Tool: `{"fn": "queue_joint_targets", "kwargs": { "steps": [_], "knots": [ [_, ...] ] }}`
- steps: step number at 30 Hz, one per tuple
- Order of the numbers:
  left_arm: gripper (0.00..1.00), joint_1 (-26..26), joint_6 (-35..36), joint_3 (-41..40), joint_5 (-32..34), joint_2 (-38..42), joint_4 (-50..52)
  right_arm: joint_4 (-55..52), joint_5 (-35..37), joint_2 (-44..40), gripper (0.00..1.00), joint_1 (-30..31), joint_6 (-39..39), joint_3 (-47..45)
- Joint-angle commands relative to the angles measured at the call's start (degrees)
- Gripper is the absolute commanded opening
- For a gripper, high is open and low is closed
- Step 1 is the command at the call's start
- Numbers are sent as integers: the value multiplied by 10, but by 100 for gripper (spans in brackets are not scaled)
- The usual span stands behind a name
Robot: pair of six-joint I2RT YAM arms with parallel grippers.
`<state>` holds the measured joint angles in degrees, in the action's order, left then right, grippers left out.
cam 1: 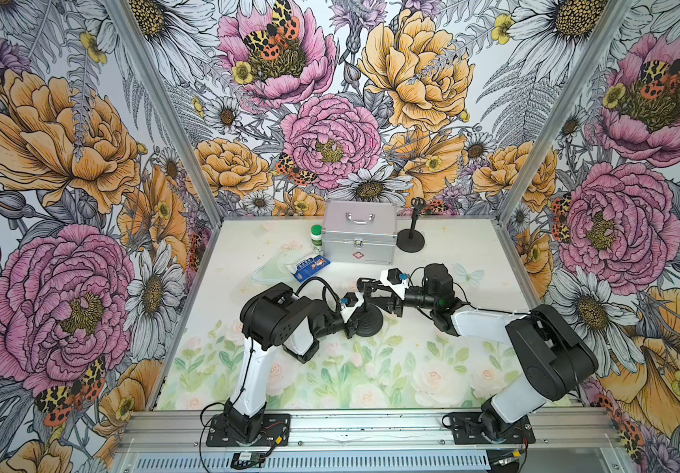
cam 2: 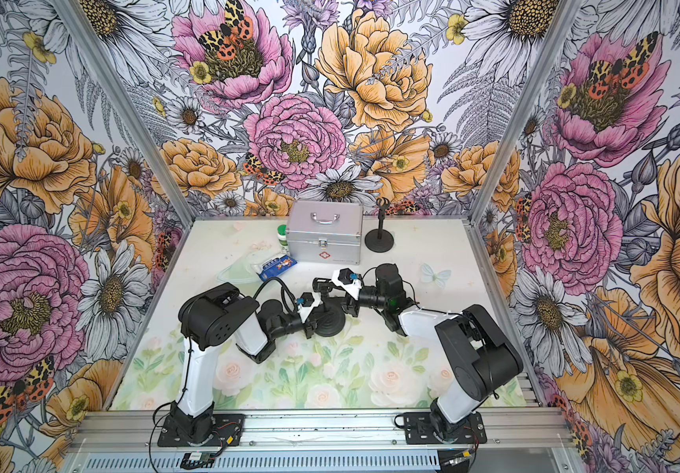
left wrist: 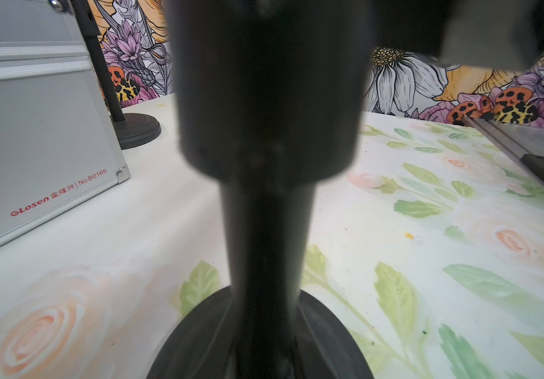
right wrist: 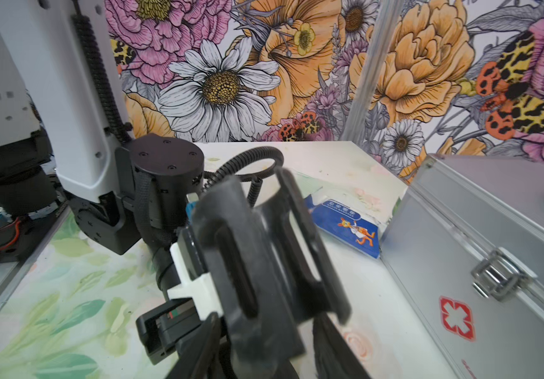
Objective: Assemble a microphone stand
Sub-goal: Screw the microphone stand pole into the microphone stand base.
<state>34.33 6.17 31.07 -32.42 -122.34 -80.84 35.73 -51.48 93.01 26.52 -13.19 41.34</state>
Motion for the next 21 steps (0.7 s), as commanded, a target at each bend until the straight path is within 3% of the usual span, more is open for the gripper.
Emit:
{"fn": "queue_joint_targets", "kwargs": {
  "steps": [1, 6, 9, 11, 14, 15, 16, 18, 21],
  "knots": [
    [22, -6, 11, -3, 3, -9, 0, -56, -78, 27, 41, -3, -12, 37],
    [22, -6, 11, -6, 4, -8, -1, -56, -12, 31, 10, -2, -1, 31],
    [22, -7, 9, -7, 10, -5, -1, 3, 107, 15, 1, 12, 35, -23],
    [22, -7, 10, -8, 10, -6, -1, 105, 281, 5, 0, 46, 98, -84],
    [22, -7, 9, -4, 18, -11, -1, 177, 651, -3, 0, 150, 197, -150],
    [22, -8, 8, -3, 19, -11, -1, 181, 720, -1, 0, 177, 221, -156],
    [22, -8, 7, -4, 20, -8, 0, 196, 746, 3, 0, 203, 233, -161],
    [22, -8, 9, -7, 17, -8, -1, 236, 677, 24, 1, 207, 223, -156],
    [22, -8, 10, -4, 17, -13, 0, 245, 488, 31, 26, 169, 178, -145]
  ]
}}
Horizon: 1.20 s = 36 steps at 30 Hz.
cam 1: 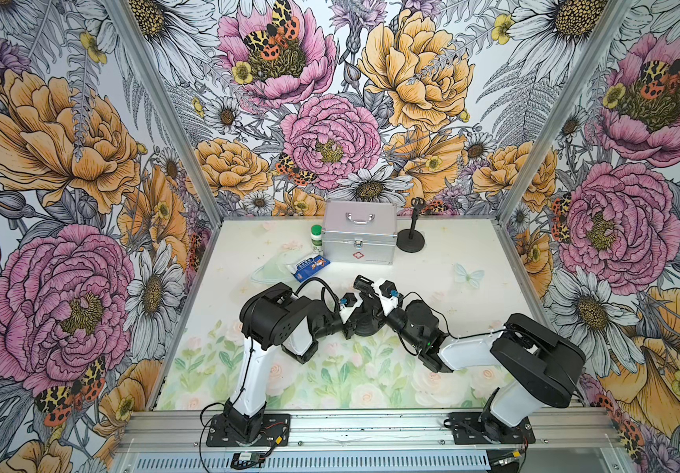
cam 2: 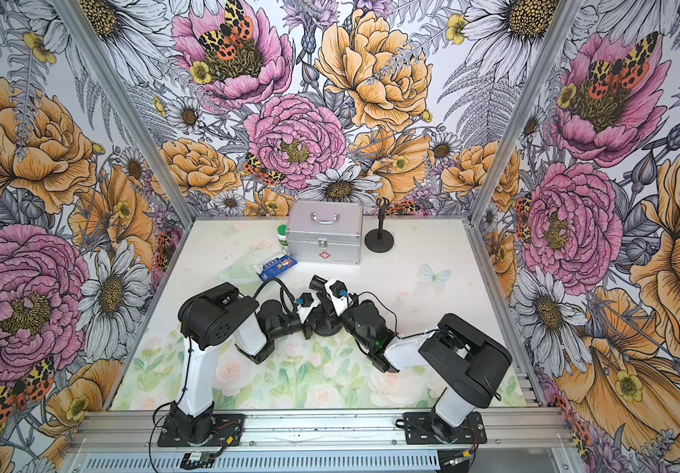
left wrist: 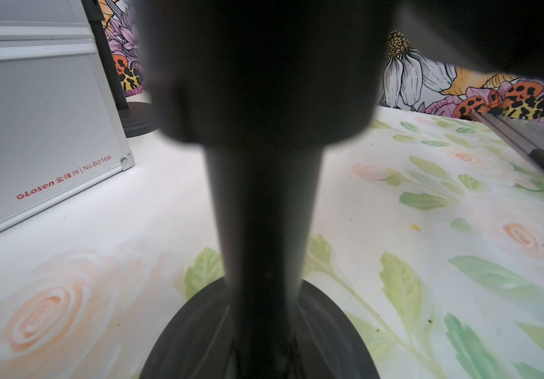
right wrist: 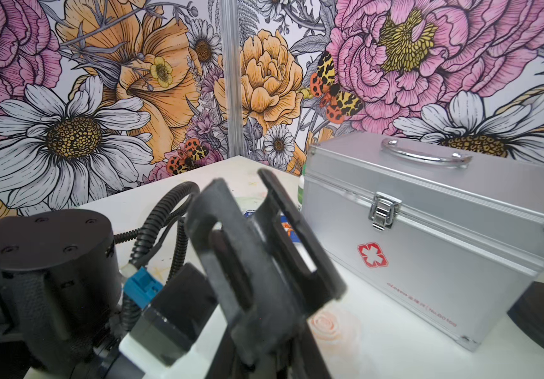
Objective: Assemble a microphone stand
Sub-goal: Screw the microphone stand pole into the microphone stand base.
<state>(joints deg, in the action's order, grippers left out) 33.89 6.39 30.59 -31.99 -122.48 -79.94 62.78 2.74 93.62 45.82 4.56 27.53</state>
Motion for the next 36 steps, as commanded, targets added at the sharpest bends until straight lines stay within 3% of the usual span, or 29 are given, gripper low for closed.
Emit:
{"fn": "queue_joint_targets", "kwargs": {
  "steps": [1, 2, 4, 6, 8, 13, 19, 22, 24, 26, 30, 31, 33, 35, 36],
  "knots": [
    [22, -5, 6, 1, 12, -10, -10, -30, -149, 22, 33, -52, -7, -4],
    [22, -5, 6, -1, 11, -8, -9, -40, -237, 21, 41, -80, -9, 1],
    [22, -5, 10, -5, 9, -7, -10, -69, -433, 21, 43, -141, -28, 20],
    [22, -6, 14, -6, 13, -7, -10, -104, -553, 27, 43, -178, -61, 37],
    [22, -7, 12, -6, 13, -6, -10, -165, -626, 33, 43, -198, -99, 64],
    [22, -6, 13, -4, 7, -11, -10, -395, -654, 35, 43, -206, -246, 160],
    [22, -5, 13, 0, 0, -15, -10, -425, -652, 76, 41, -214, -250, 215],
    [22, -5, 10, 0, 2, -12, -10, -403, -628, 84, 26, -212, -216, 220],
    [22, -5, 12, -2, 3, -13, -10, -351, -563, 74, 11, -207, -174, 192],
    [22, -6, 13, -1, 8, -15, -10, -248, -407, 57, 0, -192, -90, 134],
    [22, -7, 10, -1, 14, -13, -9, -82, 67, 30, 0, -76, 69, -7],
    [22, -7, 11, 0, 14, -16, -10, -73, 138, 34, 0, -38, 85, -20],
    [22, -7, 9, 3, 15, -20, -9, -71, 151, 46, 0, -9, 99, -18],
    [22, -8, 6, 2, 12, -20, -9, -57, 84, 54, 0, -10, 87, -14],
    [22, -7, 6, 3, 10, -21, -9, -50, 35, 53, 8, -14, 63, -12]
  ]
}}
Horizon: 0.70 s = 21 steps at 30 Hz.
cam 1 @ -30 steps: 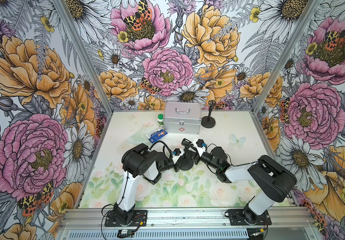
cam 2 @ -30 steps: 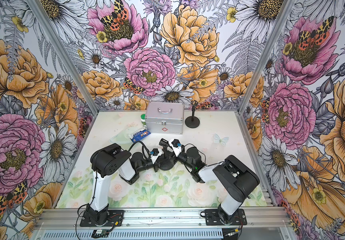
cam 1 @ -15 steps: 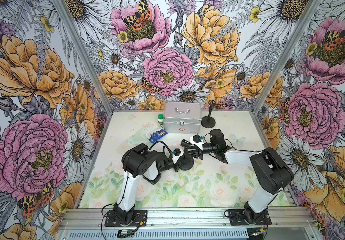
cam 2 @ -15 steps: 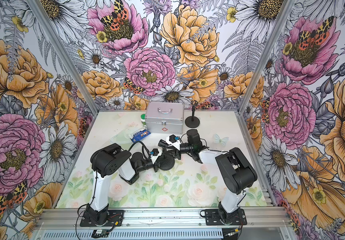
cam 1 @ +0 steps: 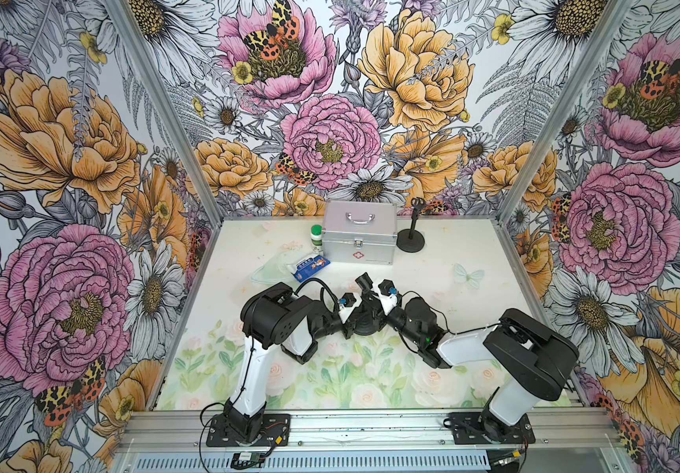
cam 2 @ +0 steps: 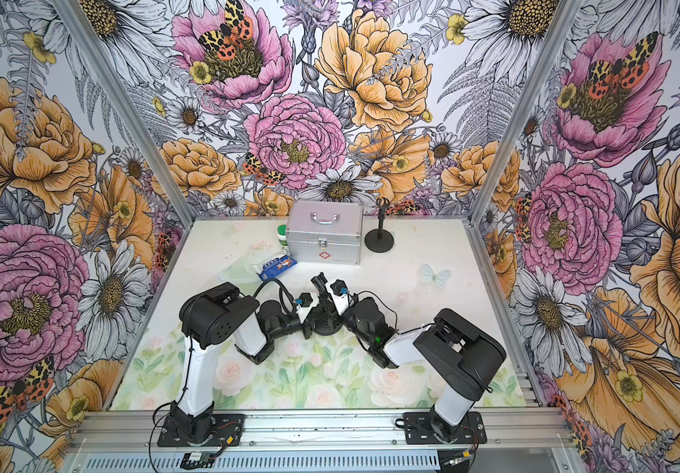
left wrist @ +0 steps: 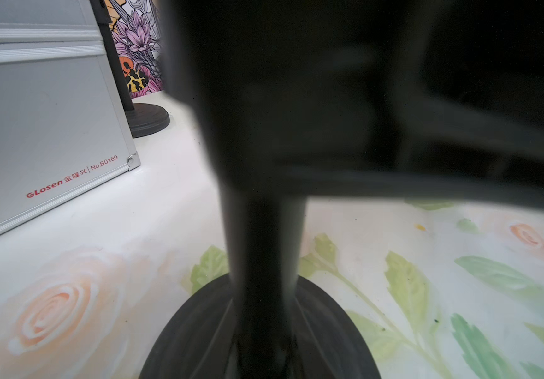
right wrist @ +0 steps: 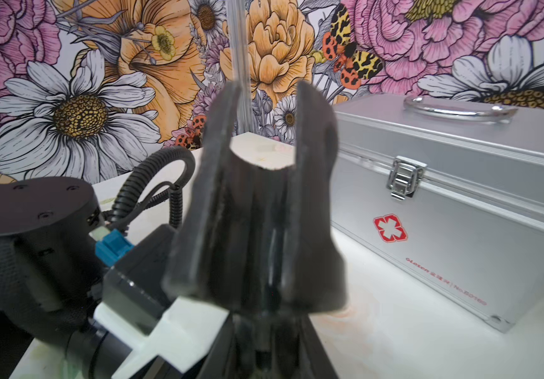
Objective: Assemble a microphone stand
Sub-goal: Screw the microphone stand pole into the microphone stand base.
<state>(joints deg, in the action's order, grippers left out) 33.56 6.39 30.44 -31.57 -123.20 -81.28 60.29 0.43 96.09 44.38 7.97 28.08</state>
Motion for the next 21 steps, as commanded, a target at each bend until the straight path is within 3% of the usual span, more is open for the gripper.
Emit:
{"fn": "queue_joint_targets", "kwargs": {
  "steps": [1, 3, 4, 7, 9, 13, 16, 21],
  "knots": [
    [22, -3, 6, 4, 4, -15, 4, -23, -4, 23, 17, -10, 0, -16],
    [22, -3, 6, 6, 3, -15, 4, -33, -143, 13, 30, -45, -41, -10],
    [22, -3, 6, 5, 3, -14, 3, -45, -226, 7, 32, -74, -56, -5],
    [22, -3, 8, 2, 1, -7, 4, -100, -387, -4, 37, -135, -92, 21],
    [22, -4, 9, 3, 0, -10, 3, -176, -446, -8, 38, -154, -143, 50],
    [22, -4, 6, 2, -4, -6, 4, -313, -491, -2, 39, -167, -239, 113],
    [22, -2, 8, 4, -8, -10, 3, -340, -546, 18, 39, -180, -250, 157],
    [22, -2, 6, 3, -10, -8, 4, -404, -556, 45, 37, -185, -250, 219]
  ]
}}
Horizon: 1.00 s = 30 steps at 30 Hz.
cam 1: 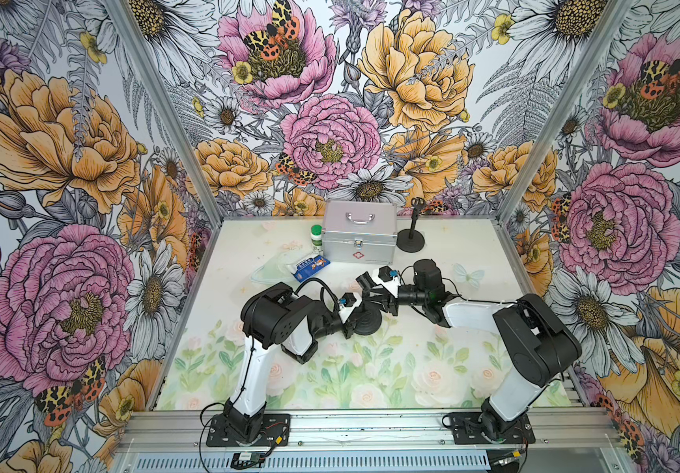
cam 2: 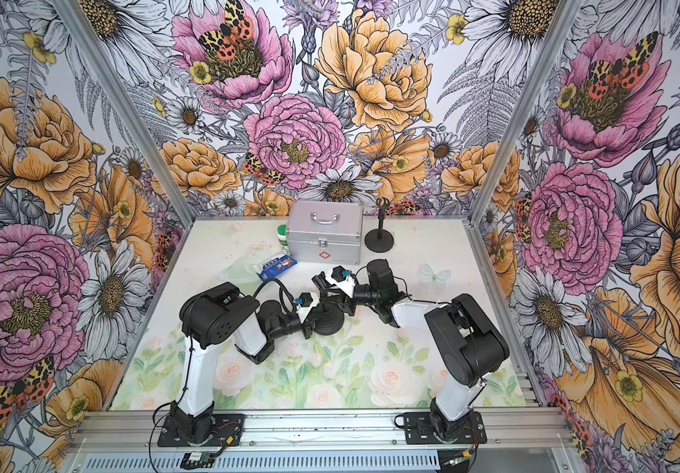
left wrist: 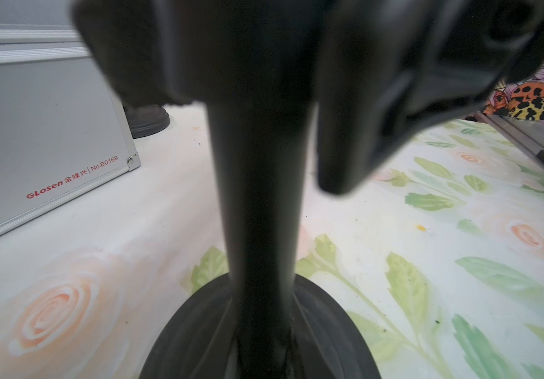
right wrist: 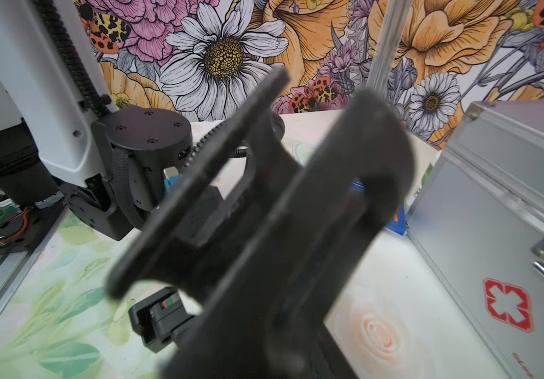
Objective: Assemble a microphone stand
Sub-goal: Screw the microphone stand pole into the microphone stand base.
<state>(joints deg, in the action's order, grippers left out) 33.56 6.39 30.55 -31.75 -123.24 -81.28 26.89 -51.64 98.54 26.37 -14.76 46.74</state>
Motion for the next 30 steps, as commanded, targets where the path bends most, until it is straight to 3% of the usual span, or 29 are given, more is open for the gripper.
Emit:
{"fn": "queue_joint_targets", "kwargs": {
  "steps": [1, 3, 5, 7, 11, 12, 14, 16, 19, 22, 26, 30],
  "knots": [
    [22, -2, 7, 2, -8, -9, 4, -79, -37, 24, 34, -5, -23, 40],
    [22, -2, 6, 3, -6, -8, 4, -81, -30, 25, 26, -4, -24, 36],
    [22, -4, 6, 1, -3, -3, 4, -79, 34, 17, 14, 3, -11, 24],
    [23, -3, 6, -1, -4, -4, 4, -53, 159, 5, 2, 19, 39, 1],
    [23, -3, 3, 3, 0, -9, 4, 101, 589, -30, 0, 121, 208, -120],
    [23, -3, 3, 2, 1, -8, 3, 149, 660, -29, 0, 157, 236, -146],
    [23, -1, 6, 0, 1, -8, 3, 187, 708, -9, 2, 207, 274, -154],
    [23, -1, 8, 2, 2, -10, 4, 175, 666, 4, 9, 221, 274, -138],
    [23, -2, 6, 2, 4, -8, 3, 168, 574, -12, 25, 214, 210, -133],
    [23, -1, 10, 1, 3, -10, 3, 157, 390, -39, 38, 168, 128, -136],
    [22, -2, 11, -2, 4, -5, 4, 112, 162, -73, 44, 84, 64, -137],
    [23, -1, 14, 1, 0, -9, 4, 26, 70, -97, 47, 52, -32, -116]
  ]
}}
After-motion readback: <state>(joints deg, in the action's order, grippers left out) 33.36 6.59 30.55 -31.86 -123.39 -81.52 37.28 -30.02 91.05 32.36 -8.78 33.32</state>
